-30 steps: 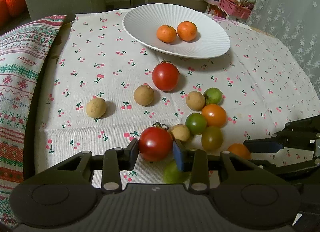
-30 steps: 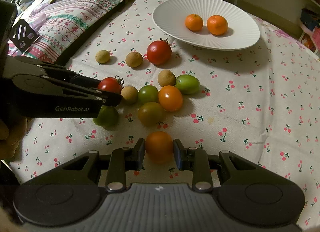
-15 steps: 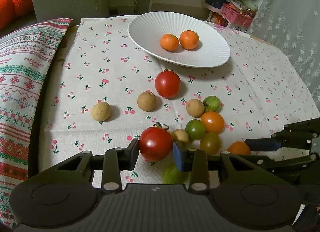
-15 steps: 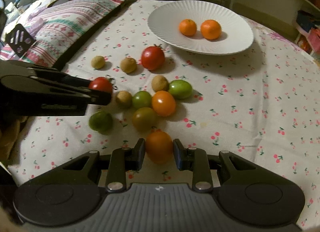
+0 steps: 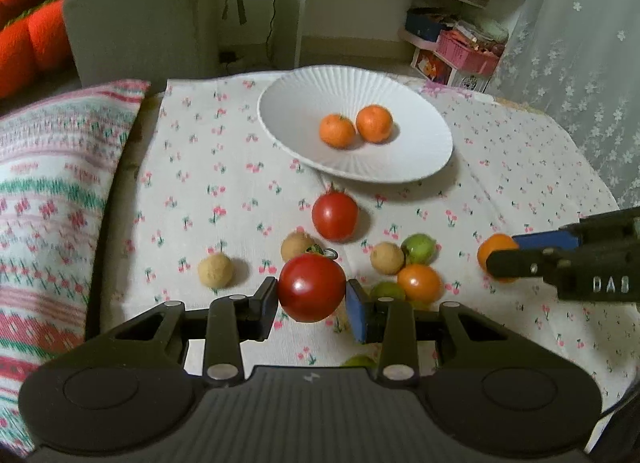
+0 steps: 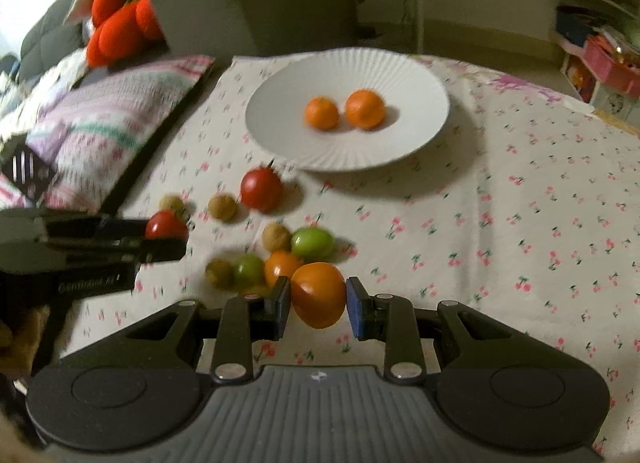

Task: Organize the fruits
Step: 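Carry the red tomato in the left gripper to the plate while the right gripper carries the orange tomato, then open the left gripper to drop the red tomato while the right gripper releases the orange tomato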

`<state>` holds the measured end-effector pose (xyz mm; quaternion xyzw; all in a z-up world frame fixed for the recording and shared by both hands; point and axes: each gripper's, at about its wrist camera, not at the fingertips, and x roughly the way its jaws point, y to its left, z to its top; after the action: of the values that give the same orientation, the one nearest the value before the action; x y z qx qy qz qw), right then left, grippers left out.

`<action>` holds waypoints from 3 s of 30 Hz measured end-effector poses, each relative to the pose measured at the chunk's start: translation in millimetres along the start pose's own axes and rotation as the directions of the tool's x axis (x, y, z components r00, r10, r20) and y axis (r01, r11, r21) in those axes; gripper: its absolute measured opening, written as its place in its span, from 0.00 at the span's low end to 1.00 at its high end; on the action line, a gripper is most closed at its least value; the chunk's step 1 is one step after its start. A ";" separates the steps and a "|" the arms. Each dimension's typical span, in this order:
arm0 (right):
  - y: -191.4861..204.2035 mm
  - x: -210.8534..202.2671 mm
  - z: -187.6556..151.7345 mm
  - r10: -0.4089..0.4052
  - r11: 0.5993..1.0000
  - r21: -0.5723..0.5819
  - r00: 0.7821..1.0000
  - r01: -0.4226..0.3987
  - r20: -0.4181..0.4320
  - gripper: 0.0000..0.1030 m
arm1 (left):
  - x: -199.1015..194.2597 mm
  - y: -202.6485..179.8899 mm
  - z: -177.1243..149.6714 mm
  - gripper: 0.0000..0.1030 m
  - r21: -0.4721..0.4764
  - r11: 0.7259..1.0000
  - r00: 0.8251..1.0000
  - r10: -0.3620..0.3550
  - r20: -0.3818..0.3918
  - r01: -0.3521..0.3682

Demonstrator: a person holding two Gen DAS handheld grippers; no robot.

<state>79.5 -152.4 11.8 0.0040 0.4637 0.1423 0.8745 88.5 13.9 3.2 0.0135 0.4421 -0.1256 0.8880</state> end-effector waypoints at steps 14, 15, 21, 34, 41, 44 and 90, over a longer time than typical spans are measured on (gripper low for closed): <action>-23.0 4.6 44.4 -0.014 0.998 0.060 0.999 0.011 0.052 0.26 | 12.7 -19.7 43.6 0.28 0.031 0.999 0.998 -0.020 0.061 0.018; -24.0 5.8 47.0 -0.016 0.998 0.061 0.998 0.013 0.054 0.26 | 14.0 -21.5 46.5 0.28 0.033 0.999 0.998 -0.021 0.065 0.019; -31.6 12.0 63.2 -0.007 0.997 0.081 0.998 0.002 0.064 0.26 | 26.4 -26.8 61.4 0.27 0.046 0.999 0.997 -0.020 0.074 0.016; -36.8 51.4 87.4 0.020 0.993 0.115 0.999 -0.024 0.041 0.26 | 63.7 -34.5 73.7 0.27 0.073 0.997 0.998 -0.007 0.062 0.003; -41.1 67.6 90.0 0.014 0.992 0.129 1.000 -0.017 0.028 0.26 | 76.7 -38.2 74.6 0.27 0.099 0.995 0.998 -0.017 0.062 0.011; -41.9 70.5 89.6 0.017 0.992 0.126 1.000 -0.020 0.024 0.26 | 79.2 -40.0 74.1 0.27 0.126 0.992 0.997 -0.013 0.070 0.004; -15.0 6.0 83.3 0.036 0.997 0.062 0.992 -0.044 0.121 0.60 | 31.9 -8.4 62.8 0.37 0.015 0.999 0.998 -0.030 0.061 0.029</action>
<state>154.0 -154.9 52.3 0.0501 0.4144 0.1441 0.8972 154.0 -9.5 17.1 0.0094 0.4141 -0.1423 0.8990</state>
